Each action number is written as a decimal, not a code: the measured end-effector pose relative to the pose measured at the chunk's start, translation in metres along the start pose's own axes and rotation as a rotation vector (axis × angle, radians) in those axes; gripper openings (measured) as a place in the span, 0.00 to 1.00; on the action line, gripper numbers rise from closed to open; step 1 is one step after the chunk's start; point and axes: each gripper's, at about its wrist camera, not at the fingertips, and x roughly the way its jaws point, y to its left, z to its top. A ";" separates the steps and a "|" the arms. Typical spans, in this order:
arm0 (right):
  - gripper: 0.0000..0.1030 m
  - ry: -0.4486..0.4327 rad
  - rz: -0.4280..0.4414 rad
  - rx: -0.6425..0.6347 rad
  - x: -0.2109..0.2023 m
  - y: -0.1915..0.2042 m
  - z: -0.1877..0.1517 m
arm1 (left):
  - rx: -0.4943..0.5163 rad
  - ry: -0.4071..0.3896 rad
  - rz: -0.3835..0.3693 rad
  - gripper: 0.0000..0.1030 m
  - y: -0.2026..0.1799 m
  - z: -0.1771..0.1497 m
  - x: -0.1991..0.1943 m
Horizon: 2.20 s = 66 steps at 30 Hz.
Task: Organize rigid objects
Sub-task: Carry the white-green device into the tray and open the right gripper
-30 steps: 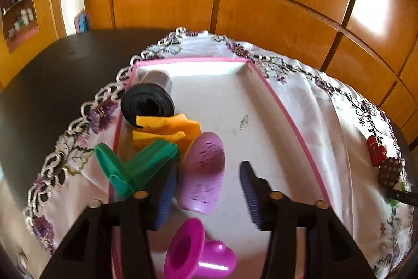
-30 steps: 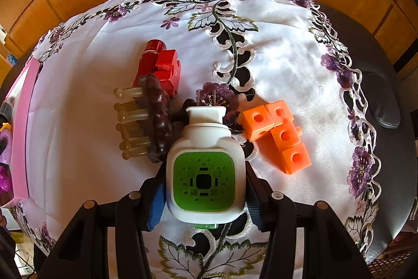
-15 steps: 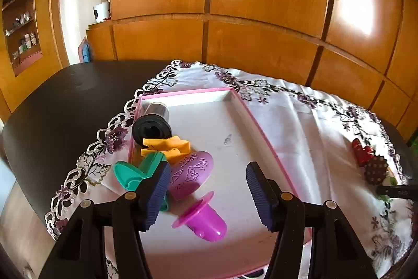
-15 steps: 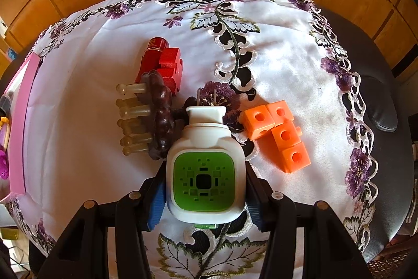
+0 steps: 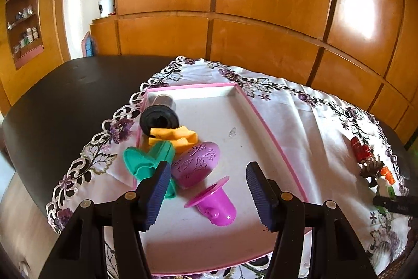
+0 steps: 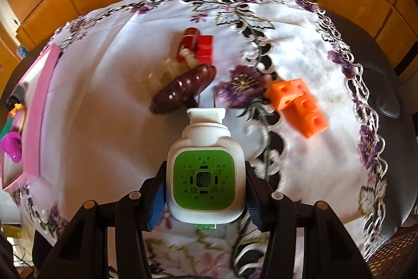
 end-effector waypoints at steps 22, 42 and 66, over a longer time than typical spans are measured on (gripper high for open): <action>0.51 -0.172 0.303 -0.249 -0.042 0.143 0.021 | -0.066 -0.038 0.057 0.59 0.032 0.005 -0.012; 0.53 -0.070 0.370 -0.476 0.018 0.274 0.014 | -0.119 -0.023 0.078 0.59 0.052 0.004 -0.007; 0.53 -0.233 0.308 -0.295 -0.024 0.213 0.026 | -0.083 -0.031 0.046 0.61 0.041 0.002 -0.013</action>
